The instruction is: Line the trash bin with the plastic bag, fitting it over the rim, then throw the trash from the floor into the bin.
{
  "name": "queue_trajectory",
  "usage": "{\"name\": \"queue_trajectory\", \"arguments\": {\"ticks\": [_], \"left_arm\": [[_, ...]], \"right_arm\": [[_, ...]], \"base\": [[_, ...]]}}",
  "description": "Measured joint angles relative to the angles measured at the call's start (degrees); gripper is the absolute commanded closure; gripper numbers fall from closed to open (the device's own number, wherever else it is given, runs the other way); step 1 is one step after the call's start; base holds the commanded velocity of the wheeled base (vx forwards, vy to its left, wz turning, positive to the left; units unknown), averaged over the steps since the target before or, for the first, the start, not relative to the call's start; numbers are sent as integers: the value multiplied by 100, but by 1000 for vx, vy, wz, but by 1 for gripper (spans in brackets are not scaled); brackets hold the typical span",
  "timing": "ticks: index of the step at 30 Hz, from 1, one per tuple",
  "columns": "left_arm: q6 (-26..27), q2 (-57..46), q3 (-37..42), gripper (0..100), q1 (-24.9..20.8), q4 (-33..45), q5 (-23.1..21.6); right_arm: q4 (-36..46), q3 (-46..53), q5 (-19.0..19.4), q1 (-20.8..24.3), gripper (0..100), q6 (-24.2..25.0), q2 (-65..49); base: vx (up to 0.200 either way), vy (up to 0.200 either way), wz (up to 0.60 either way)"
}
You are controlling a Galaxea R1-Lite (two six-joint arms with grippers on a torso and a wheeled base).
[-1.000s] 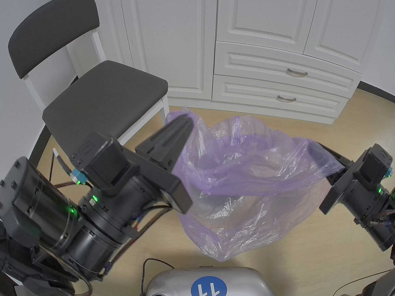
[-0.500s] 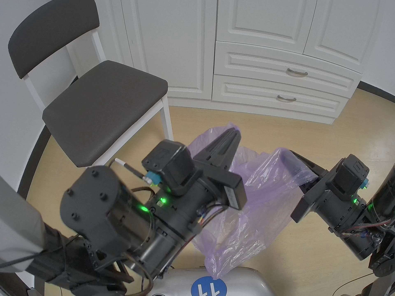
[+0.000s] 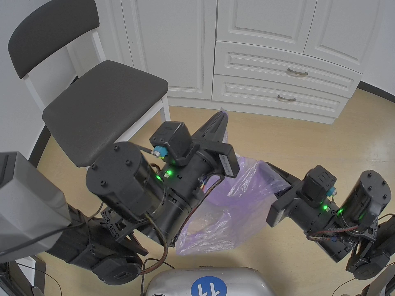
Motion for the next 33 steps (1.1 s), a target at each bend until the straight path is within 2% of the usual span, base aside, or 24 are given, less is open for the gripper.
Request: {"name": "queue_trajectory", "arguments": {"ticks": [5, 13, 19, 22, 28, 33], "left_arm": [[-17, 188, -358, 100, 6, 2, -7], [-313, 645, -891, 100, 121, 74, -11], [-491, 935, -1158, 100, 315, 200, -7], [-589, 1014, -1228, 100, 411, 294, -7], [-780, 1236, -1446, 100, 557, 439, -9], [-958, 1558, -1665, 100, 617, 521, -11]], "right_arm": [[939, -529, 277, -188, 100, 207, 68], [1949, -1136, 758, -441, 100, 1770, 88], [3044, -1792, 886, -631, 100, 2498, 197], [3263, -2089, 939, -769, 100, 2818, 341], [3290, -2415, 1289, -1133, 100, 3084, 774], [3279, -2570, 1390, -1301, 100, 3215, 1093]], "base": [[0, 0, 0], [0, 0, 0], [0, 0, 0], [0, 0, 0], [0, 0, 0], [0, 0, 0]]}}
